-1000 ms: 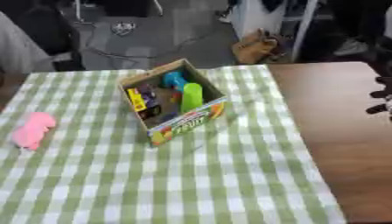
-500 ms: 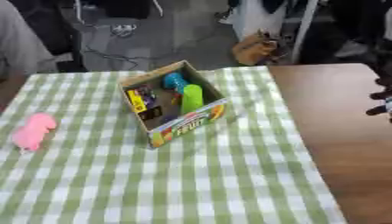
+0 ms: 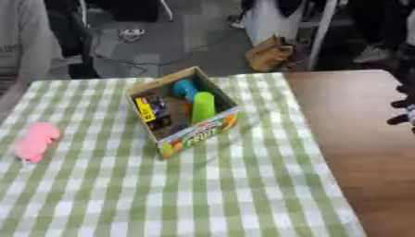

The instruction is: Pick up objects on the table and place them in the box.

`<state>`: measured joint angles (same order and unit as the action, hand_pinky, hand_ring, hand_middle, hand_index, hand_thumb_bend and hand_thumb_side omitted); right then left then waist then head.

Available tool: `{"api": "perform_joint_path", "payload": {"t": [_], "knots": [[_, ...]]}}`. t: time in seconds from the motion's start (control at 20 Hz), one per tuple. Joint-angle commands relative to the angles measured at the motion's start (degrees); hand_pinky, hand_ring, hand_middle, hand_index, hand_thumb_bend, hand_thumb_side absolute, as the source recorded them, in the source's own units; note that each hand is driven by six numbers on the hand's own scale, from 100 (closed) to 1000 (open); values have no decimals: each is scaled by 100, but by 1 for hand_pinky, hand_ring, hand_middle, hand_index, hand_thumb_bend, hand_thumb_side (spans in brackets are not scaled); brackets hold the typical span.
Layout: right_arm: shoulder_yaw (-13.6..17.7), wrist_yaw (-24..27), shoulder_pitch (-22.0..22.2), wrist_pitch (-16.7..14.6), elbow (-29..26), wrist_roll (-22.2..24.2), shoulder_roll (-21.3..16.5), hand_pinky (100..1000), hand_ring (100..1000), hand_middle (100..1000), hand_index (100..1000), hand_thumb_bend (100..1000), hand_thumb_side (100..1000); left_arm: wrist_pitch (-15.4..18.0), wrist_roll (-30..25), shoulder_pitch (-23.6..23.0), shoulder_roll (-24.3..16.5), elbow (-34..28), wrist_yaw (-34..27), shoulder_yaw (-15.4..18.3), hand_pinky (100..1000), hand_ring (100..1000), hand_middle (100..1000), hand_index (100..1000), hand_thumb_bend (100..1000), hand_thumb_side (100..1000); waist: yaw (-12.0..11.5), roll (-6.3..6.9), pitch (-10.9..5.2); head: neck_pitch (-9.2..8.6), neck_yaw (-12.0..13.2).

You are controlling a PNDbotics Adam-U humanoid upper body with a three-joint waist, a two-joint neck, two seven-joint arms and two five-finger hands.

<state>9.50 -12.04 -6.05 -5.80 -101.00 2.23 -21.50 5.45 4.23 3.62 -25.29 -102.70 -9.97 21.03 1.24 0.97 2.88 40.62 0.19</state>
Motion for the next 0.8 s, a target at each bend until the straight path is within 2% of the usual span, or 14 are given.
{"api": "perform_joint_path", "payload": {"t": [0.05, 0.3, 0.4, 0.6, 0.75, 0.8], "knots": [[29, -36, -73, -14, -109, -8, -157, 594, 735, 804, 817, 100, 720, -73, 36, 79, -283, -58, 277, 79, 522, 642, 830, 874, 693, 789, 2, -42, -40, -61, -13], [26, -39, -70, -13, -107, -6, -162, 594, 735, 804, 817, 100, 720, -319, 44, 247, -609, 40, 1096, 76, 534, 678, 838, 873, 732, 717, 12, -37, -46, -57, -2], [28, -40, -67, -13, -107, -8, -166, 594, 735, 804, 817, 100, 719, -416, 28, 344, -754, 143, 1386, 60, 541, 719, 853, 875, 742, 659, 19, -36, -49, -54, 0], [30, -39, -60, -12, -105, -11, -167, 594, 735, 804, 817, 100, 719, -546, -136, 531, -989, 422, 1844, -8, 550, 748, 868, 881, 689, 587, 35, -34, -52, -30, 13], [27, -39, -59, -11, -103, -9, -168, 594, 735, 804, 817, 100, 719, -627, -349, 657, -1171, 674, 2105, -65, 567, 762, 877, 883, 611, 493, 47, -26, -55, 6, 28], [26, -39, -58, -11, -102, -7, -168, 594, 735, 804, 817, 100, 719, -653, -407, 705, -1223, 767, 2198, -76, 567, 762, 877, 883, 611, 493, 50, -24, -55, 15, 33]]}}
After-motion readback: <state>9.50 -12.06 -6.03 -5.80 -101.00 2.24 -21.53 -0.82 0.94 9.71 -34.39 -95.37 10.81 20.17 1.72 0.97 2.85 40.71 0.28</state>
